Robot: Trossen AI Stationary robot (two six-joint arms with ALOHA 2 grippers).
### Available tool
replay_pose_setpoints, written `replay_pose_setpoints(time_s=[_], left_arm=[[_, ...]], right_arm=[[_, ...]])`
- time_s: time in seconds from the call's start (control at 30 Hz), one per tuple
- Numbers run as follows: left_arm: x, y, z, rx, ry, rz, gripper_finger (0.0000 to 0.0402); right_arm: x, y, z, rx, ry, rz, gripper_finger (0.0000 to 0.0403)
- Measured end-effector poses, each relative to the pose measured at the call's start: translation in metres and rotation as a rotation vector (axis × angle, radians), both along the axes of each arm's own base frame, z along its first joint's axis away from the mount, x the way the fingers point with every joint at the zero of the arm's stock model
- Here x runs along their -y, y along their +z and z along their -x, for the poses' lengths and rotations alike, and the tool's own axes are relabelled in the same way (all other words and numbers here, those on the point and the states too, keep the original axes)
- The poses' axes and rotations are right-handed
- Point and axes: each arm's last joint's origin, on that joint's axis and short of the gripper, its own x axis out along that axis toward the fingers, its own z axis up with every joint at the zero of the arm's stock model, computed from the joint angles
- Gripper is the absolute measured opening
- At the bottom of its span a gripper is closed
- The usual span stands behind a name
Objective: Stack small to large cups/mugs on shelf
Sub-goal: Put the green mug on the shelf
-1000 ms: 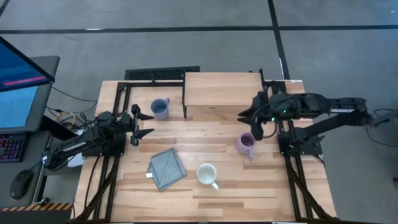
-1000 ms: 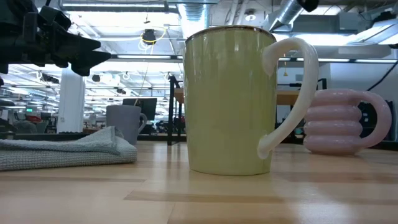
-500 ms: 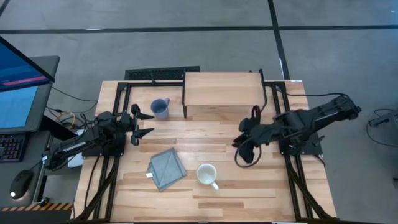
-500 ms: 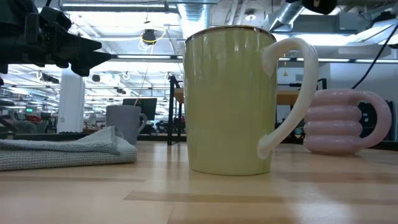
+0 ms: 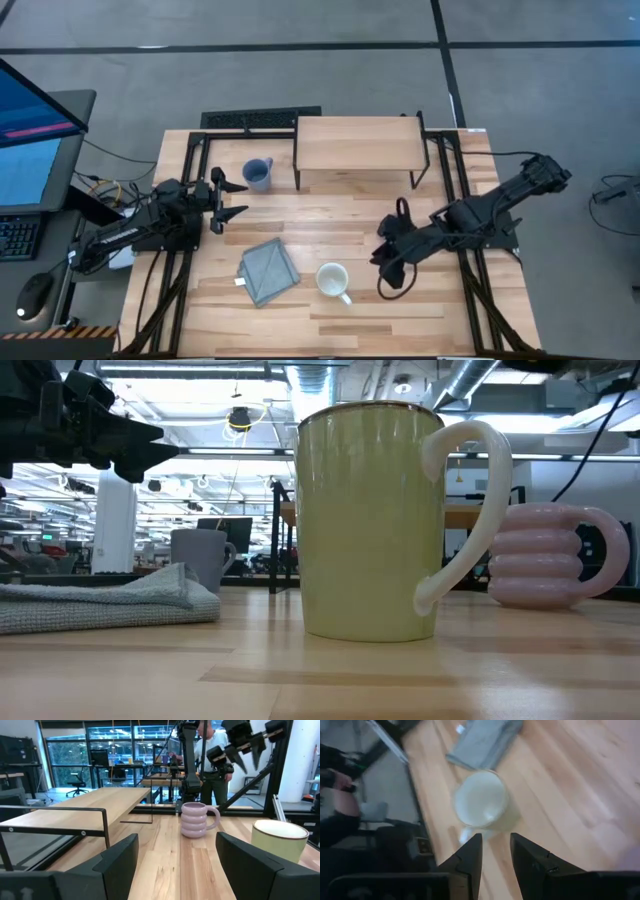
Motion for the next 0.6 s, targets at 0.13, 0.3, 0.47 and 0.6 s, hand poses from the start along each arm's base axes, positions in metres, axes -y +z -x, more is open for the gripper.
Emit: replay_pose_setpoints(time_s=[0.13,0.3,0.47,0.6], left_arm=[[0.0,0.0,0.0,0.0,0.0,0.0,0.0257],[0.0,0.0,0.0,-0.001,0.001,-0.015,0.0257],[0.0,0.0,0.0,-0.001,0.001,-0.013,0.0257],[0.0,0.0,0.0,0.002,-0.002,0.021,0.0257]], right_arm=[[-0.006,-0.002,-0.006,0.029,-0.002,-0.015,0.013],[-0.006,-0.006,-0.01,0.017,-0.011,-0.004,0.0156],[-0.004,-0.007,-0.011,0.013,-0.019,0.0,0.0191],[-0.005,-0.009,-0.012,0.006,-0.018,0.003,0.0217]])
